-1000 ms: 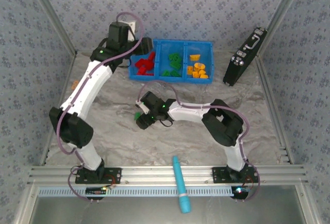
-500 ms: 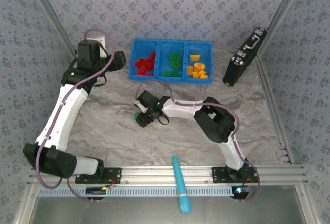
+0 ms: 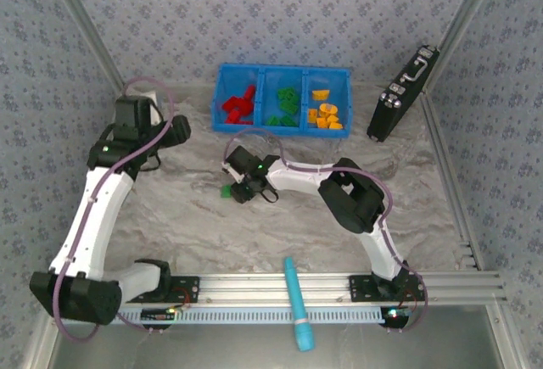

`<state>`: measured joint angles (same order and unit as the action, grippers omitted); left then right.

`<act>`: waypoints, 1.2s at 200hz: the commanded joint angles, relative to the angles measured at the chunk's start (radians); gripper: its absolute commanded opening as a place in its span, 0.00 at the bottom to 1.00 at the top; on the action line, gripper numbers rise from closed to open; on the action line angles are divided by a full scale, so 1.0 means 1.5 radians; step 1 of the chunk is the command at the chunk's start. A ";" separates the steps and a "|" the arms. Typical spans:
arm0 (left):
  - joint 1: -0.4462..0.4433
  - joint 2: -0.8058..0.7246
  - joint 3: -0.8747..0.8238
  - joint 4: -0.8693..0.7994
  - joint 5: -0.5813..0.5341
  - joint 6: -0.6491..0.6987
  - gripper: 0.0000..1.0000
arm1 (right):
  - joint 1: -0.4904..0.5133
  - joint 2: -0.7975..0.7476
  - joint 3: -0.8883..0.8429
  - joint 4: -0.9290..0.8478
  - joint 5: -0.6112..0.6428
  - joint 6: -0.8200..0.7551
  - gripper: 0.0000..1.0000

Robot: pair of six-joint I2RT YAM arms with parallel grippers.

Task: Sort the legos into containers by color
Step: Pick up the lego from the center of the table, then place the lego in the container.

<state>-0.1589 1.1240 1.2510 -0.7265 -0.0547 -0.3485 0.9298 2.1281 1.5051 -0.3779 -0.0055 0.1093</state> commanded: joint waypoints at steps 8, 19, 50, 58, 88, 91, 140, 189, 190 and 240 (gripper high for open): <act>0.007 -0.038 -0.033 -0.055 -0.021 0.011 0.81 | -0.037 0.004 -0.033 -0.005 0.021 -0.028 0.39; 0.007 -0.046 -0.058 -0.056 -0.016 0.014 0.82 | -0.049 -0.016 -0.043 -0.008 0.010 -0.030 0.39; 0.008 -0.059 -0.128 -0.055 0.000 0.010 0.81 | -0.102 -0.110 -0.085 -0.009 -0.063 -0.019 0.38; 0.007 -0.059 -0.143 -0.053 0.007 0.007 0.81 | -0.116 -0.139 -0.096 -0.011 -0.081 -0.019 0.37; 0.007 -0.063 -0.196 -0.027 0.035 -0.014 0.81 | -0.172 -0.245 -0.124 -0.036 -0.111 -0.033 0.37; 0.007 -0.062 -0.200 -0.023 0.038 -0.016 0.81 | -0.178 -0.253 -0.123 -0.041 -0.110 -0.035 0.37; -0.010 -0.039 -0.266 0.025 0.078 -0.061 0.81 | -0.285 -0.321 -0.075 -0.069 -0.014 -0.061 0.38; -0.081 -0.037 -0.307 0.061 0.050 -0.117 0.81 | -0.387 -0.219 0.023 -0.031 0.054 -0.040 0.37; -0.083 -0.036 -0.308 0.062 0.050 -0.117 0.81 | -0.388 -0.215 0.025 -0.029 0.054 -0.040 0.37; -0.183 0.010 -0.322 0.097 0.017 -0.175 0.80 | -0.408 -0.050 0.158 -0.044 0.096 -0.051 0.37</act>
<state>-0.3843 1.1065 0.7681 -0.6247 0.0086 -0.5522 0.3161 1.9648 1.6512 -0.4202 0.0856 0.0399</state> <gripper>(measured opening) 0.802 0.371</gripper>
